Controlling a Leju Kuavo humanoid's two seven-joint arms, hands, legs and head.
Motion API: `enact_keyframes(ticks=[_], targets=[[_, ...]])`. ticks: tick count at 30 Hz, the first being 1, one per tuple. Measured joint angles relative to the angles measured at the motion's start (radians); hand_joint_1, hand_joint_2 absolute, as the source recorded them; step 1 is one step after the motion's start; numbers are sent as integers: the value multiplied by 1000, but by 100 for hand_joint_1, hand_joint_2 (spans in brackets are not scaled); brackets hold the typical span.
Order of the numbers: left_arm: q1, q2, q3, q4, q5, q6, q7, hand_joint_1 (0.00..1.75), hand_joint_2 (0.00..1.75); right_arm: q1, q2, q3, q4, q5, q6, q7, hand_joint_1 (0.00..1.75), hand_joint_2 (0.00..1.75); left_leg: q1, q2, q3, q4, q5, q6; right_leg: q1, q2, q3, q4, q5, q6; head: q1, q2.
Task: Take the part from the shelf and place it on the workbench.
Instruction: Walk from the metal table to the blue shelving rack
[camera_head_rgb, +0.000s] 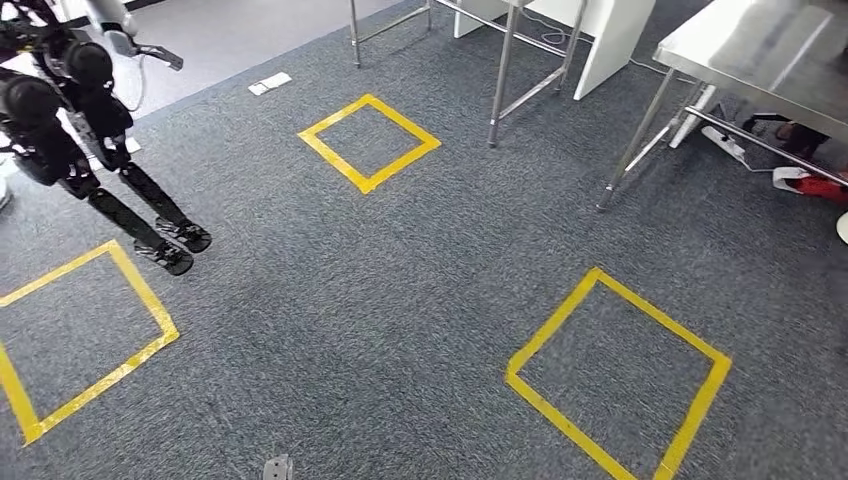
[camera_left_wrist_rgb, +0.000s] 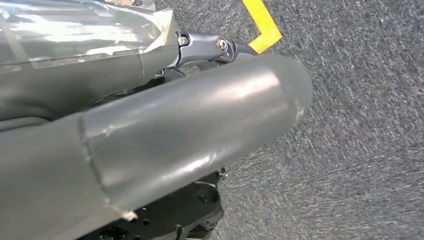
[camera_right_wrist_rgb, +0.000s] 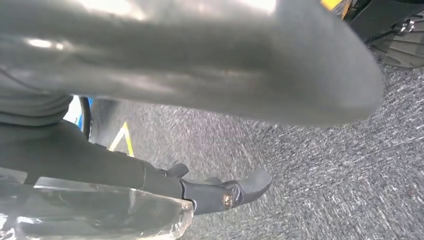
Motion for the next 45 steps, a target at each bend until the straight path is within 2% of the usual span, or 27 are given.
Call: enact_keyframes(ticks=[2, 3, 6, 8, 9, 11, 12, 13, 15, 17, 19, 21, 23, 24, 26, 28, 29, 30, 32, 33, 35, 37, 39, 40, 41, 43, 45], targets=[[0, -1, 0, 0, -3, 5, 0, 0, 0, -1, 0, 0, 0, -4, -1, 2, 0, 0, -2, -26, -3, -8, 8, 16, 2, -10, 1, 2, -4, 12, 2, 0], [0, -1, -1, 0, -6, 9, -1, 0, 0, -1, 0, 0, -1, -6, -2, 2, 0, 0, -1, -38, -2, -13, 14, 25, 0, 7, -5, 17, -15, 15, 3, 0], [-1, -3, -2, 0, -17, 21, -6, 0, 0, 2, 1, -1, -1, -7, -3, 2, 0, 0, 4, -75, -6, -21, 28, 43, -6, 88, -80, 179, -98, 10, 8, 0], [-1, -3, -2, 0, -21, 26, -7, 0, 0, 5, 1, -1, -1, -6, -3, 3, 0, 0, 3, -104, -10, -20, 31, 45, -8, 106, -134, 289, -132, 13, 8, 0], [-1, -3, -3, 0, -21, 28, -7, 0, 0, 6, 1, -1, -1, -5, -3, 3, 0, 0, 3, -120, -11, -20, 33, 44, -8, 109, -139, 294, -125, 20, 8, 0], [-1, -3, -3, 0, -22, 32, -7, 0, 0, 8, 1, -1, -1, -1, -3, 2, 0, 0, 3, -149, -11, -18, 36, 40, -13, 121, -92, 187, -70, 36, 9, 0], [-1, -3, -3, 0, -22, 33, -7, 0, 0, 8, 0, -1, -1, 1, -3, 2, 0, 0, 3, -161, -12, -17, 37, 37, -17, 142, -60, 112, -39, 41, 10, 0], [-1, -3, -3, 0, -22, 34, -7, 0, 0, 8, 0, -1, -1, 3, -3, 2, 0, 0, 2, -172, -14, -15, 37, 32, -18, 159, -36, 53, -16, 40, 10, 0], [-1, -3, -3, 0, -22, 36, -6, 0, 0, 6, 0, -1, -1, 5, -2, 2, 0, 0, -1, -188, -19, -14, 39, 21, -15, 178, -17, 5, 2, 27, 9, 0], [0, -2, -3, 0, -22, 37, -6, 0, 0, 3, 1, -1, -1, 5, -1, 2, 0, 0, 1, -198, -26, -12, 41, 9, -14, 159, -14, 4, 8, 9, 9, 0], [-1, -1, -3, 1, -22, 38, -6, 0, 0, 3, 2, -1, -1, 5, -1, 1, 0, 0, 3, -161, -46, 27, 14, 0, -19, 136, -12, 1, 14, -9, 5, 0], [-1, -1, -3, 1, -24, 38, -8, 0, 0, 5, 3, -1, -1, 6, -1, 1, 0, 0, 4, -103, -97, 139, -53, -9, -17, 109, -12, -1, 15, -24, -2, 0], [-2, -1, -4, 1, -27, 41, -13, 0, 0, 8, 3, -1, -1, 3, 2, 1, 0, 0, 9, -82, -147, 255, -103, -18, -11, 78, -13, -1, 12, -29, -4, 0], [-2, -1, -4, 1, -28, 42, -16, 0, 0, 8, 2, -1, -1, 0, 4, 1, 0, 0, 11, -78, -151, 273, -104, -21, -10, 63, -13, 0, 12, -29, -4, 0], [-2, -1, -4, 1, -29, 39, -16, 0, 0, 6, 3, -2, -1, -7, 11, 1, 0, 0, 13, -62, -98, 189, -55, -23, -10, 39, -11, 0, 10, -28, -4, 0], [-2, -1, -5, 1, -29, 33, -12, 0, 0, 4, 6, -2, -1, -10, 21, 3, 0, 0, 10, -15, -22, 53, -11, -17, -4, 20, -8, 1, 6, -23, -4, 0], [-2, -1, -5, 1, -30, 31, -10, 0, 0, 4, 8, -2, -1, -10, 26, 4, 0, 0, 7, 0, -2, 13, -2, -11, 0, 12, -8, 2, 4, -19, -3, 0], [-2, -1, -5, 1, -30, 30, -8, 0, 0, 4, 9, -2, -1, -9, 32, 5, 0, 0, 3, 6, 4, -4, -2, -6, 3, 3, -7, 2, 2, -14, -2, 0], [-2, -1, -6, 1, -31, 34, -5, 0, 0, 3, 11, -2, -1, -7, 49, 7, 0, 0, 0, -20, 2, -10, 2, 8, 7, -15, -6, 1, 0, -5, 0, 0], [-2, -1, -7, 1, -32, 34, -3, 0, 0, 2, 12, -2, -1, -6, 62, 8, 0, 0, 0, -32, 3, -17, 7, 15, 6, -6, -7, 8, -7, 0, 1, 0], [-3, -2, -10, 1, -39, 24, -1, 0, 0, 3, 13, -2, -2, -3, 85, 8, 0, 0, 6, -55, 7, -29, 19, 31, 2, 46, -33, 70, -43, 2, 3, 0], [-4, -1, -17, 1, -46, -9, 0, 0, 0, 6, 14, -2, -2, 2, 94, 8, 0, 0, 7, -81, 3, -30, 25, 38, -5, 96, -96, 206, -104, -3, 5, 0], [-4, 0, -21, 0, -49, -40, 0, 0, 0, 8, 15, -2, -2, 7, 96, 8, 0, 0, 8, -112, 0, -30, 27, 38, -11, 109, -145, 303, -133, 5, 6, 0], [-3, 1, -21, 0, -49, -48, 0, 0, 0, 9, 15, -2, -2, 8, 96, 8, 0, 0, 8, -127, -1, -29, 28, 36, -14, 110, -143, 295, -122, 14, 6, 0], [-3, 1, -22, 0, -49, -56, 0, 0, 0, 9, 14, -2, -2, 9, 96, 8, 0, 0, 10, -142, 0, -27, 28, 33, -20, 114, -122, 246, -95, 25, 6, 0], [-3, 3, -22, 0, -49, -74, -2, 0, 0, 8, 13, -2, -2, 12, 98, 7, 0, 0, 11, -169, -4, -19, 27, 22, -33, 145, -58, 102, -33, 46, 8, 0], [-3, 5, -24, -1, -47, -91, -6, 0, 0, 6, 13, -1, -2, 14, 101, 4, 0, 0, 9, -188, -12, -10, 23, 8, -35, 169, -27, 26, -5, 43, 9, 0]])
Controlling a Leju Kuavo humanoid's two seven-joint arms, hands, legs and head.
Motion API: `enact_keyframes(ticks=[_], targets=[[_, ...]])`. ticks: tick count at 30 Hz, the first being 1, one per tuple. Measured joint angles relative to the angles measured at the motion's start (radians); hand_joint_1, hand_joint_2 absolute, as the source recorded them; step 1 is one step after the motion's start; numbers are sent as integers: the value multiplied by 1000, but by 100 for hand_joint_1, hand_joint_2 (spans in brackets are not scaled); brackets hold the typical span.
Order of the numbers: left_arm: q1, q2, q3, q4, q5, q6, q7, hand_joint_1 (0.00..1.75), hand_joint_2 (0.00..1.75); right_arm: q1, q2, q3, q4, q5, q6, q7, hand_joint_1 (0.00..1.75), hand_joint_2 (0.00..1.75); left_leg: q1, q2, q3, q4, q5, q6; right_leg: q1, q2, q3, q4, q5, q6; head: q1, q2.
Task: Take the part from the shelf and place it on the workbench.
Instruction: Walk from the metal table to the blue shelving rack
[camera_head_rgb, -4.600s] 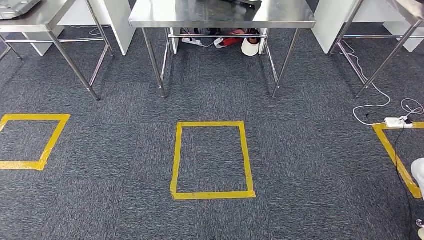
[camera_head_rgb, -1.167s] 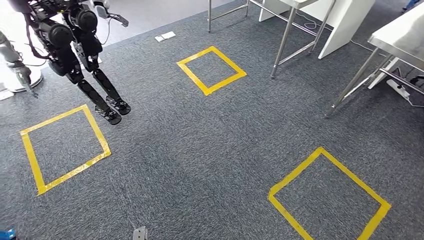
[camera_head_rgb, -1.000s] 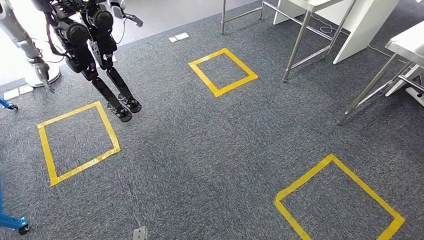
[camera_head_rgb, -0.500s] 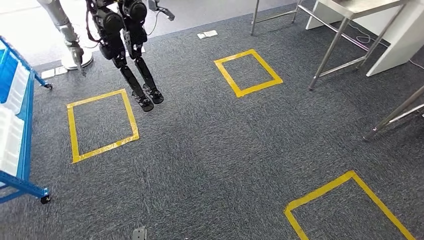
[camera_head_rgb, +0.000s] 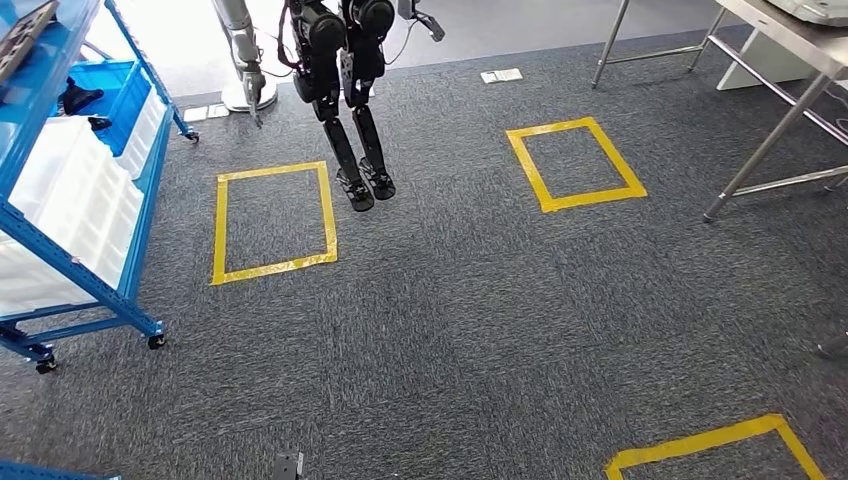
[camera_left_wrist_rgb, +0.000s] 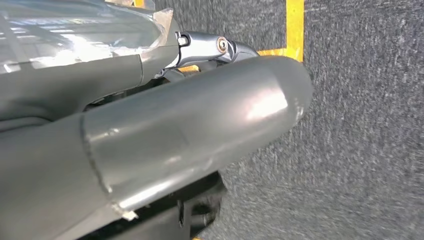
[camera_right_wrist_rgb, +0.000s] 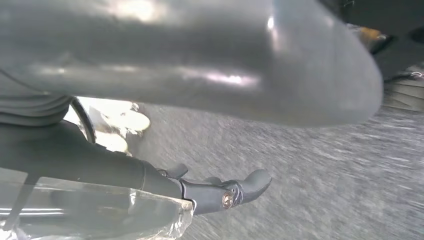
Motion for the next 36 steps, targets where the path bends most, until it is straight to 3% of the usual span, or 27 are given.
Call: enact_keyframes(ticks=[2, 3, 4, 5, 7, 9, 10, 11, 12, 14, 16, 18, 20, 22, 24, 25, 26, 28, 29, 31, 33, 34, 36], targets=[[2, 3, -1, 0, 2, -10, -2, 0, 0, -4, 0, 0, 0, 1, 3, -2, 0, 0, 2, -13, -6, 1, 2, -11, 5, -11, 2, -2, 4, -16, -1, 0], [2, 4, -2, -1, 2, -14, -2, 0, 0, -5, 1, 1, 0, 2, 4, -2, 0, 0, 4, -5, -9, 4, 1, -15, 5, -20, 4, -2, 6, -23, -2, 0], [3, 5, -3, -1, 2, -18, -2, 0, 0, -5, 1, 1, 0, 2, 5, -2, 0, 0, 5, 18, -16, 19, -9, -18, 5, -30, 5, -2, 8, -32, -4, 0], [2, 5, -3, -1, 2, -20, -2, 0, 0, -4, 1, 1, 0, 2, 5, -2, 0, 0, 5, 48, -31, 52, -30, -20, 5, -42, 6, -4, 9, -40, -7, 0], [2, 6, -5, -1, 1, -24, -3, 0, 0, 0, 1, 1, 0, 3, 5, -3, 0, 0, 4, 103, -89, 177, -99, -24, 15, -69, 5, -4, 7, -55, -12, 0], [2, 6, -5, -2, 1, -25, -4, 0, 0, 2, 0, 1, 0, 3, 7, -3, 0, 0, 4, 114, -145, 293, -144, -24, 24, -99, 3, -4, 6, -60, -12, 0], [3, 6, -6, -2, 1, -25, -5, 0, 0, 2, 0, 1, 0, 3, 7, -3, 0, 0, 4, 115, -148, 302, -138, -22, 27, -112, 3, -4, 5, -62, -12, 0], [3, 7, -6, -3, 1, -26, -5, 0, 0, 1, 0, 1, 0, 3, 8, -3, 0, 0, 4, 118, -130, 270, -116, -18, 30, -125, 3, -4, 4, -63, -12, 0], [3, 7, -6, -3, 1, -26, -5, 0, 0, 0, 0, 1, 0, 3, 8, -3, 0, 0, 2, 128, -94, 205, -83, -11, 32, -135, 4, -4, 3, -64, -12, 0], [3, 9, -8, -3, 0, -24, -5, 0, 0, -2, 2, 1, 0, 3, 8, -3, 0, 0, -8, 176, -21, 70, -39, 4, 38, -154, 7, -4, 0, -63, -11, 0], [3, 10, -10, -3, -3, -20, -6, 0, 0, -2, 4, 1, 0, 3, 7, -3, 0, 0, -20, 200, 2, 19, -32, 13, 42, -170, 8, -5, -2, -59, -9, 0], [4, 10, -11, -3, -7, -18, -5, 0, 0, -3, 7, 1, 0, 2, 4, -3, 0, 0, -20, 175, 1, 10, -24, 19, 44, -186, 10, -6, -4, -51, -9, 0], [5, 9, -13, -3, -11, -21, -1, 0, 0, -2, 8, 1, 0, 2, 2, -4, 0, 0, -12, 149, 7, -8, -10, 28, 41, -149, 0, 21, -22, -44, -8, 0], [4, 8, -16, -4, -14, -27, 2, 0, 0, 1, 7, 1, -1, 2, 1, -5, 0, 0, -8, 122, 10, -16, -1, 33, 35, -85, -50, 132, -73, -44, -5, 0], [4, 8, -19, -4, -15, -31, 4, 0, 0, 4, 6, 1, -1, 2, 1, -7, 0, 0, -6, 91, 7, -16, 2, 34, 31, -62, -114, 260, -118, -42, -2, 0], [4, 8, -21, -4, -15, -32, 4, 0, 0, 6, 6, 1, -1, 2, 1, -8, 0, 0, -6, 75, 7, -16, 2, 33, 29, -61, -127, 281, -119, -35, -2, 0], [3, 8, -21, -4, -15, -32, 5, 0, 0, 7, 5, 1, -1, 3, 0, -10, 0, 0, -5, 59, 8, -15, 3, 31, 25, -59, -121, 260, -101, -25, -2, 0], [3, 8, -22, -4, -14, -33, 6, 0, 0, 8, 3, 1, -1, 6, -1, -14, 0, 0, -1, 30, 7, -9, 2, 24, 13, -41, -66, 131, -38, -2, -2, 0], [3, 8, -22, -4, -14, -33, 6, 0, 0, 8, 3, 1, -1, 7, -2, -16, 0, 0, -2, 18, 5, -3, 0, 17, 9, -25, -38, 67, -13, 3, 1, 0], [3, 10, -22, -4, -14, -32, 6, 0, 0, 6, 4, 1, 0, 9, -3, -20, 0, 0, -5, 1, -2, 4, -4, 4, 8, -9, -12, 8, 7, -7, 3, 0], [4, 12, -22, -4, -14, -28, 6, 0, 0, 4, 5, 1, -1, 11, -2, -22, 0, 0, -3, -8, -8, 5, -3, -5, 11, -23, -9, 5, 11, -28, 2, 0], [5, 12, -22, -4, -13, -26, 6, 0, 0, 3, 5, 1, -1, 11, -2, -23, 0, 0, -1, 5, -12, 12, -7, -8, 11, -31, -9, 4, 13, -35, 1, 0], [4, 12, -23, -4, -13, -24, 7, 0, 0, 4, 5, 1, -1, 13, 1, -26, 0, 0, -1, 60, -38, 71, -46, -14, 14, -50, -9, 2, 15, -48, -3, 0]])
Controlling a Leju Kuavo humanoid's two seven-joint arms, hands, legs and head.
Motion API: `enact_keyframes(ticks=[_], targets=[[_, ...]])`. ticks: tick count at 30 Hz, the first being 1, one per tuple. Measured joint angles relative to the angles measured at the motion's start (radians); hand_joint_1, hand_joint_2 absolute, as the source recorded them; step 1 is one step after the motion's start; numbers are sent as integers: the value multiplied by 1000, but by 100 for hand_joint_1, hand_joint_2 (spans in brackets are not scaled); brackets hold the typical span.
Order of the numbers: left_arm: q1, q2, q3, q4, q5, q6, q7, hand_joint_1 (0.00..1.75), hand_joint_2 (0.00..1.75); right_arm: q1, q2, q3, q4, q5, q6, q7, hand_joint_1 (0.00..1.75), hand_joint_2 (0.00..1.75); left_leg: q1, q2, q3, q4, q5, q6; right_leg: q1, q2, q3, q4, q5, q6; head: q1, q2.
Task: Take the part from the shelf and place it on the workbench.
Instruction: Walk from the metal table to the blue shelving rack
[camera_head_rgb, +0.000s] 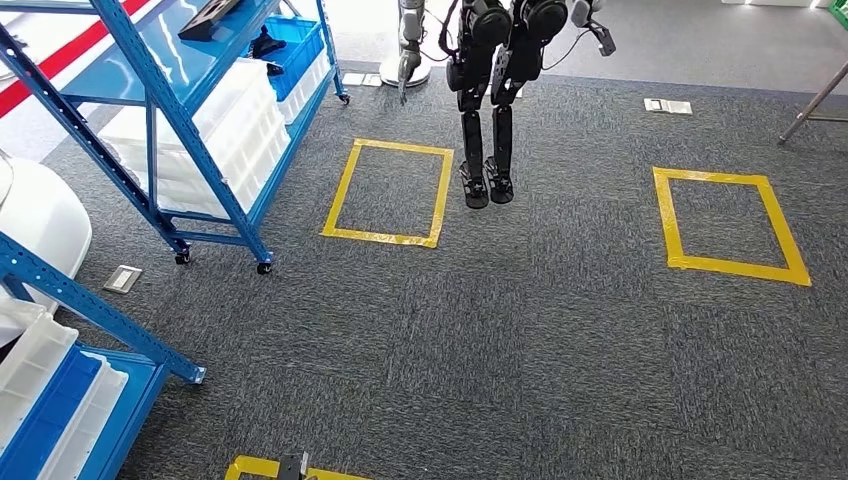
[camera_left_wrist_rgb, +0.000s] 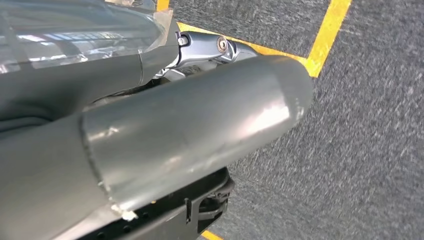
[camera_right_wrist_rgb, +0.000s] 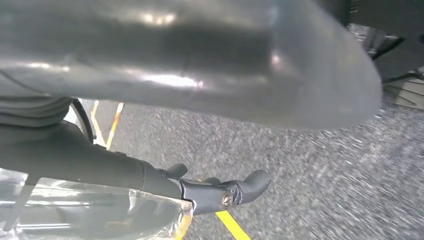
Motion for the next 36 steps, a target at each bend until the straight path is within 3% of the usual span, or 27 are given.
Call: enact_keyframes(ticks=[1, 3, 4, 5, 6, 8, 10, 11, 13, 15, 17, 19, 20, 21, 23, 24, 26, 28, 30, 32, 34, 35, 36], targets=[[0, 0, 0, 0, 0, 0, 0, 0, 0, 1, 0, 0, 0, 1, 3, -2, 0, 0, -1, 30, -27, 60, -34, -2, 4, -11, 0, 0, -1, -5, -2, 0], [-1, -1, 0, 0, 0, 0, 0, 0, 0, 4, -2, 0, 0, 3, 8, -6, 0, 0, 0, 52, -90, 191, -94, -2, 13, -37, -2, 0, -4, -11, -4, 0], [-1, -1, 0, 0, 1, 0, -1, 0, 0, 5, -2, 0, 0, 4, 10, -7, 0, 0, 0, 55, -105, 225, -102, 0, 16, -52, -2, 0, -5, -13, -4, 0], [-1, -1, 0, 0, 2, 0, -1, 0, 0, 5, -2, 0, 0, 5, 10, -9, 0, 0, -1, 57, -101, 220, -91, 5, 20, -65, -1, 0, -7, -15, -4, 0], [-1, -1, 0, 0, 4, 1, 0, 0, 0, 4, -2, 0, 0, 6, 10, -10, 0, 0, -4, 61, -75, 175, -64, 12, 22, -76, 0, 0, -8, -17, -4, 0], [-1, 0, 0, 0, 6, 1, 1, 0, 0, 1, -1, 1, 0, 7, 11, -12, 0, 0, -17, 98, 4, 36, -10, 32, 27, -97, 4, 0, -11, -18, -3, 0], [-2, 0, 1, 0, 7, 0, 2, 0, 0, -1, 1, 1, 0, 7, 11, -13, 0, 0, -32, 131, 45, -46, 8, 46, 30, -116, 6, 0, -14, -15, -4, 0], [-2, 1, 0, 0, 6, -2, 2, 0, 0, -1, 2, 1, 0, 7, 12, -13, 0, 0, -37, 131, 46, -55, 6, 50, 30, -127, 7, -1, -15, -13, -4, 0], [-1, 0, 0, 0, 6, -6, 3, 0, 0, -3, 3, 2, -1, 7, 13, -14, 0, 0, -34, 104, 52, -71, 17, 53, 31, -140, 12, -2, -18, -7, -6, 0], [-1, -2, 0, 0, 4, -8, 4, 0, 0, -2, 3, 2, -2, 7, 13, -15, 0, 0, -24, 77, 65, -94, 34, 58, 31, -95, -2, 40, -43, -2, -4, 0], [-2, -3, 0, 0, 1, -10, 5, 0, 0, -1, 1, 2, -2, 7, 13, -15, 0, 0, -18, 51, 68, -103, 41, 63, 23, -30, -57, 159, -96, -3, 0, 0], [-1, -3, 0, 0, -1, -11, 6, 0, 0, 1, -1, 2, -2, 6, 13, -15, 0, 0, -16, 21, 67, -103, 43, 62, 16, -12, -111, 264, -130, 4, 2, 0], [-1, -3, 0, 0, -2, -11, 7, 0, 0, 3, -3, 2, -2, 6, 13, -14, 0, 0, -15, 5, 67, -102, 43, 60, 13, -10, -115, 267, -123, 13, 2, 0], [-1, -3, 0, 0, -2, -11, 8, 0, 0, 4, -4, 2, -2, 6, 13, -14, 0, 0, -13, -10, 68, -100, 42, 57, 8, -7, -100, 228, -98, 25, 1, 0], [-1, -3, -1, 0, -3, -12, 8, 0, 0, 4, -5, 2, -2, 6, 14, -13, 0, 0, -9, -38, 67, -92, 38, 45, -3, 21, -37, 86, -34, 48, 3, 0], [-1, -2, -1, 0, -3, -12, 9, 0, 0, 4, -5, 2, -2, 6, 15, -13, 0, 0, -9, -48, 65, -86, 34, 38, -5, 35, -14, 31, -13, 50, 5, 0], [-1, -1, -2, 0, -3, -12, 10, 0, 0, 1, -3, 2, -2, 6, 17, -14, 0, 0, -11, -62, 56, -79, 31, 26, -3, 49, 3, -7, -2, 39, 7, 0], [0, 1, -3, 0, -4, -12, 11, 0, 0, -3, -2, 2, -2, 4, 18, -13, 0, 0, -7, -70, 50, -77, 31, 19, -3, 31, 5, -8, 1, 25, 5, 0], [0, 2, -4, 0, -7, -14, 12, 0, 0, -2, -1, 1, -2, 2, 18, -12, 0, 0, -6, -33, 30, -36, 5, 12, -4, 10, 8, -10, 2, 11, 0, 0], [-1, 1, -5, 0, -11, -17, 12, 0, 0, 0, 0, 1, -2, 0, 18, -12, 0, 0, -5, 27, -31, 84, -57, 4, 0, -14, 9, -11, -1, -4, -7, 0], [-1, 1, -6, 0, -13, -19, 12, 0, 0, 4, 0, 1, -2, -2, 18, -10, 0, 0, -4, 52, -98, 208, -102, 0, 7, -42, 9, -11, -5, -12, -9, 0], [-1, 1, -6, 0, -14, -20, 12, 0, 0, 5, 0, 1, -2, -3, 18, -9, 0, 0, -4, 55, -110, 226, -98, 1, 9, -57, 10, -11, -7, -14, -9, 0], [-1, 1, -6, 0, -14, -20, 12, 0, 0, 4, 0, 1, -2, -4, 18, -8, 0, 0, -4, 59, -98, 200, -74, 4, 11, -69, 12, -11, -8, -16, -9, 0]])
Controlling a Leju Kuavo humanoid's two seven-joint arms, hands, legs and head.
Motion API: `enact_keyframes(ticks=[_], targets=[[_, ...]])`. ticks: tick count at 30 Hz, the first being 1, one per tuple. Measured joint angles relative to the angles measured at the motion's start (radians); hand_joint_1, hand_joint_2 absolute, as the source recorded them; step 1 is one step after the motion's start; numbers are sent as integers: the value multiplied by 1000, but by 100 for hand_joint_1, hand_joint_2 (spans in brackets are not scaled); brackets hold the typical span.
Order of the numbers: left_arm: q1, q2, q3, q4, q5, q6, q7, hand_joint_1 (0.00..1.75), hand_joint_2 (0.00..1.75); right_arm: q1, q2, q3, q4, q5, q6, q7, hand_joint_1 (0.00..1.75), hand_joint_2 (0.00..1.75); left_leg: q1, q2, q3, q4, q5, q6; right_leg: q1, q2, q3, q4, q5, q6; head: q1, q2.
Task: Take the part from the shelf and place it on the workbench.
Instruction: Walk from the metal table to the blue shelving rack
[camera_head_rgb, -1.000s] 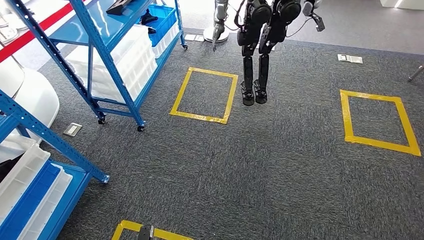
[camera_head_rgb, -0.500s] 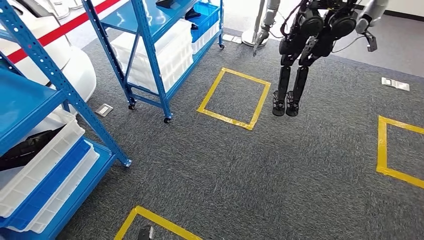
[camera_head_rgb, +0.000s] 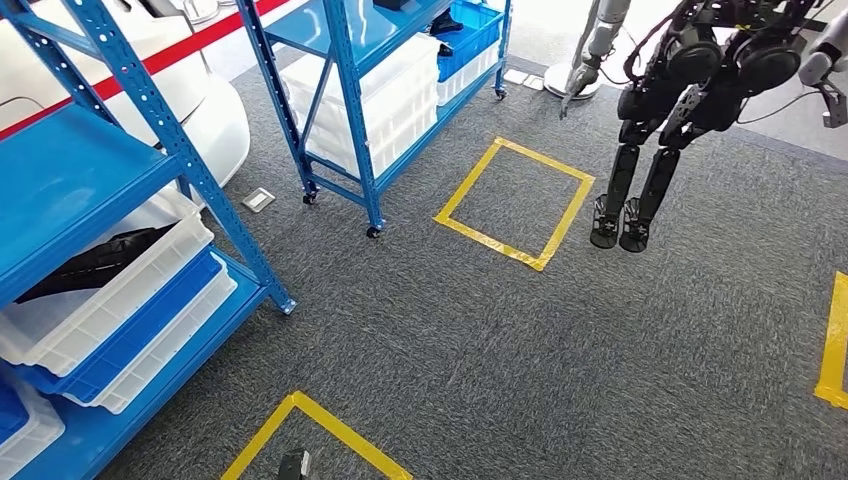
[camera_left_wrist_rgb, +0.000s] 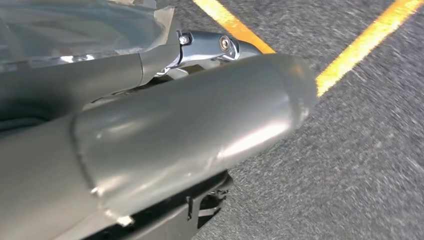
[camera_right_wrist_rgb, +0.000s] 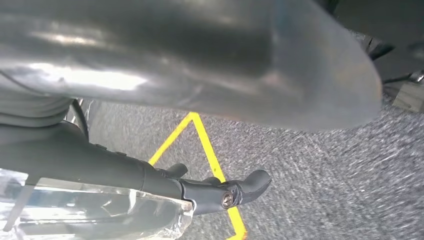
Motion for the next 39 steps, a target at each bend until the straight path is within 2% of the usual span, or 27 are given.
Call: enact_keyframes(ticks=[1, 3, 5, 7, 8, 9, 11, 13, 14, 15, 16, 18, 19, 20, 21, 23, 25, 27, 28, 29, 30, 31, 32, 34, 36, 38, 39], targets=[[0, 0, 0, 0, 0, 0, 0, 0, 0, -1, 1, 0, 0, -1, 0, 0, 0, 0, -1, 9, 31, -62, 36, 6, 2, -11, 3, 0, -2, -1, 0, 0], [0, 1, 0, 0, -2, 0, 1, 0, 0, -3, 5, 0, 0, -4, -2, 1, 0, 0, -12, 58, 105, -203, 91, 22, 7, -30, 10, 0, -8, 1, 1, 0], [-1, 2, -1, 0, -5, -1, 2, 0, 0, -4, 8, 0, 0, -6, -5, 2, 0, 0, -24, 84, 132, -262, 101, 32, 10, -47, 14, -1, -12, 8, 1, 0], [0, 2, -2, 0, -6, -2, 2, 0, 0, -5, 10, 0, 0, -6, -7, 3, 0, 0, -24, 58, 134, -271, 105, 37, 13, -65, 17, -3, -17, 16, -1, 0], [1, 2, -2, 0, -7, -1, 2, 0, 0, -6, 11, 0, -1, -6, -7, 3, 0, 0, -21, 45, 139, -280, 111, 40, 12, -54, 18, 3, -22, 21, 0, 0], [0, 1, -2, 0, -7, -2, 3, 0, 0, -6, 12, 0, -1, -6, -7, 3, 0, 0, -17, 31, 144, -289, 117, 44, 12, -29, 10, 24, -34, 23, 0, 0], [0, -1, -5, 0, -9, -3, 4, 0, 0, -5, 11, 0, -2, -7, -7, 4, 0, 0, -12, 5, 151, -299, 125, 49, 7, 37, -38, 126, -78, 24, 3, 0], [0, -1, -7, 0, -9, -6, 6, 0, 0, -2, 10, 0, -2, -7, -7, 4, 0, 0, -11, -26, 150, -299, 126, 50, 2, 59, -106, 251, -120, 26, 5, 0], [0, -1, -8, 0, -9, -6, 7, 0, 0, 0, 10, 0, -1, -7, -7, 4, 0, 0, -10, -42, 150, -299, 126, 50, 0, 60, -125, 278, -123, 32, 5, 0], [0, -1, -8, 0, -9, -7, 8, 0, 0, 1, 8, 0, -1, -7, -7, 4, 0, 0, -9, -58, 150, -297, 125, 49, -3, 61, -125, 267, -108, 41, 5, 0], [0, 0, -8, 0, -9, -7, 9, 0, 0, 2, 7, 0, -1, -7, -7, 4, 0, 0, -7, -74, 150, -294, 124, 46, -7, 64, -105, 214, -77, 52, 5, 0], [0, 0, -9, 0, -9, -8, 10, 0, 0, 2, 7, 0, -1, -7, -7, 4, 0, 0, -4, -101, 147, -283, 118, 35, -16, 95, -48, 75, -16, 69, 8, 0], [0, 1, -9, 0, -9, -8, 10, 0, 0, 1, 8, 0, -1, -7, -7, 3, 0, 0, -5, -111, 143, -276, 115, 28, -17, 111, -28, 29, 1, 68, 11, 0], [0, 2, -10, 0, -9, -8, 11, 0, 0, 0, 9, 0, -1, -6, -6, 2, 0, 0, -7, -118, 139, -272, 113, 22, -17, 123, -20, 11, 6, 62, 12, 0], [0, 3, -10, 0, -9, -8, 11, 0, 0, -1, 10, -1, 0, -6, -6, 2, 0, 0, -7, -124, 135, -272, 113, 18, -14, 123, -20, 12, 6, 53, 13, 0], [1, 4, -11, 0, -9, -8, 12, 0, 0, -3, 10, -1, 0, -6, -6, 2, 0, 0, -3, -129, 130, -269, 112, 12, -15, 105, -17, 10, 9, 39, 10, 0], [1, 5, -12, 0, -9, -8, 12, 0, 0, -2, 10, -1, 0, -6, -6, 1, 0, 0, -2, -85, 109, -224, 84, 3, -16, 83, -15, 8, 10, 25, 5, 0], [1, 5, -14, 0, -9, -7, 12, 0, 0, 0, 10, -1, 0, -6, -6, 1, 0, 0, -2, -23, 48, -101, 20, -4, -11, 59, -14, 8, 7, 12, -1, 0], [1, 5, -15, 0, -10, -8, 11, 0, 0, 2, 10, -1, 0, -6, -6, 1, 0, 0, -1, -9, 13, -32, -9, -7, -9, 44, -14, 8, 5, 8, -2, 0], [0, 5, -16, 0, -10, -8, 10, 0, 0, 3, 9, -1, 0, -6, -6, 0, 0, 0, 0, -4, -12, 17, -23, -7, -7, 30, -13, 8, 4, 5, -2, 0], [0, 5, -16, 0, -11, -9, 10, 0, 0, 3, 9, -1, 0, -6, -6, 0, 0, 0, 0, -2, -18, 28, -18, -6, -6, 16, -12, 8, 2, 3, -2, 0], [1, 5, -17, 0, -11, -9, 9, 0, 0, 3, 9, -1, 0, -6, -6, 0, 0, 0, 0, 0, -2, -2, 6, -3, -4, 3, -10, 8, 0, 2, -2, 0], [1, 5, -17, 0, -11, -9, 10, 0, 0, 2, 9, -1, 0, -6, -6, 0, 0, 0, -1, 9, 33, -66, 40, 3, -3, -8, -7, 8, -1, 2, -2, 0], [0, 6, -17, 0, -10, -9, 12, 0, 0, 0, 11, -1, 0, -6, -6, 0, 0, 0, -10, 49, 105, -203, 88, 17, 2, -26, -3, 8, -6, 6, -1, 0], [0, 6, -17, 0, -10, -9, 12, 0, 0, -1, 12, -1, 0, -6, -6, -1, 0, 0, -19, 67, 130, -257, 95, 24, 7, -43, 0, 7, -11, 14, -1, 0], [1, 6, -17, 0, -11, -9, 12, 0, 0, -1, 13, -1, -1, -6, -6, -2, 0, 0, -18, 41, 133, -265, 99, 30, 10, -61, 6, 3, -15, 24, -1, 0], [1, 5, -17, 0, -11, -9, 12, 0, 0, -2, 13, -1, -2, -6, -5, -3, 0, 0, -16, 28, 139, -275, 104, 33, 11, -53, 8, 9, -21, 28, 0, 0]])
